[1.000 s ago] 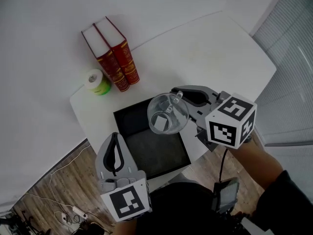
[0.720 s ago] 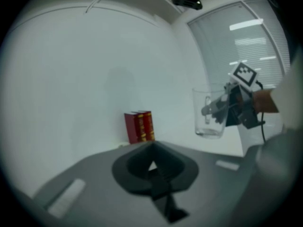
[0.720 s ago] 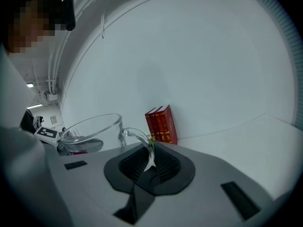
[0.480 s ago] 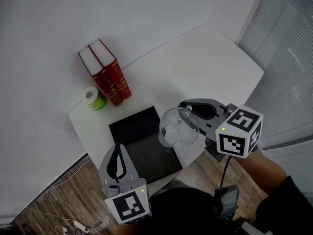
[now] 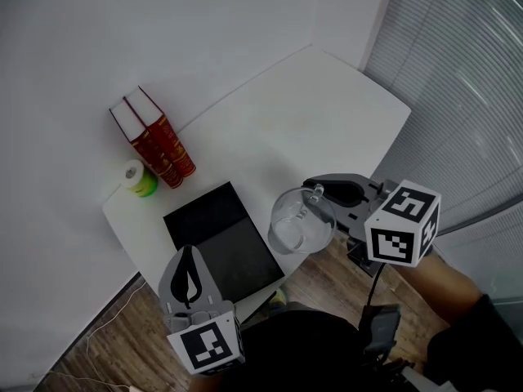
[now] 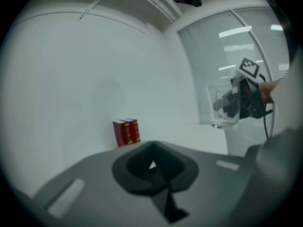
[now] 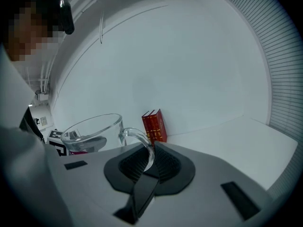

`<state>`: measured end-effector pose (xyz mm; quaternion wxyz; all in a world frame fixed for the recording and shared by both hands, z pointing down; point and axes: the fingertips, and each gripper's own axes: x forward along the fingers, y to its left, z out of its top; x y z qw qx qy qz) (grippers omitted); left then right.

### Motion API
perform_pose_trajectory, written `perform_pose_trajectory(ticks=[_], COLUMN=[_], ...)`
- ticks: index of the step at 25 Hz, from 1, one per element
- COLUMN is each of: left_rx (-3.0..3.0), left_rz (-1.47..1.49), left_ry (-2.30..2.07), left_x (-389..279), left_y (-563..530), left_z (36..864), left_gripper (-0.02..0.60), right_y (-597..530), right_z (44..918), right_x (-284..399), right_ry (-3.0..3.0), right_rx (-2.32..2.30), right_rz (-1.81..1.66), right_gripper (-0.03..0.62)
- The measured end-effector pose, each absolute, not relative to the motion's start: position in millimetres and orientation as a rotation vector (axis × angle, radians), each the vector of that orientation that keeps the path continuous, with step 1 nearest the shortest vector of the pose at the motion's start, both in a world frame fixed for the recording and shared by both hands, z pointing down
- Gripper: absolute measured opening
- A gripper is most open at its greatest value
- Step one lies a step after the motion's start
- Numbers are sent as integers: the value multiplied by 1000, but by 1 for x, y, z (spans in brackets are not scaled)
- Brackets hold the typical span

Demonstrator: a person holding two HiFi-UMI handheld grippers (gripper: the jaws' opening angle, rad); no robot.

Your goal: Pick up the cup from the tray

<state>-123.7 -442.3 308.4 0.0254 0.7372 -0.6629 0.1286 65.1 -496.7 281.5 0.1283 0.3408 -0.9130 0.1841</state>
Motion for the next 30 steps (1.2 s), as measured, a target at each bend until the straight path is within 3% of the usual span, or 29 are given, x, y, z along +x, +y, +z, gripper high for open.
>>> perform_pose_trajectory(ticks=[9,30], left_rx=[2371,2461], left_rz=[438,375], left_ry=[-2020,-1987], left_x=[-92,-84], left_y=[-408,-426], left_z=[292,295], left_gripper=[5,5], right_y=[-444,-447], right_z=[262,264], right_x=[127,133], right_ry=[-2630,-2626], right_rx=[1112,1194], right_rz=[544,488], right_gripper=[43,43])
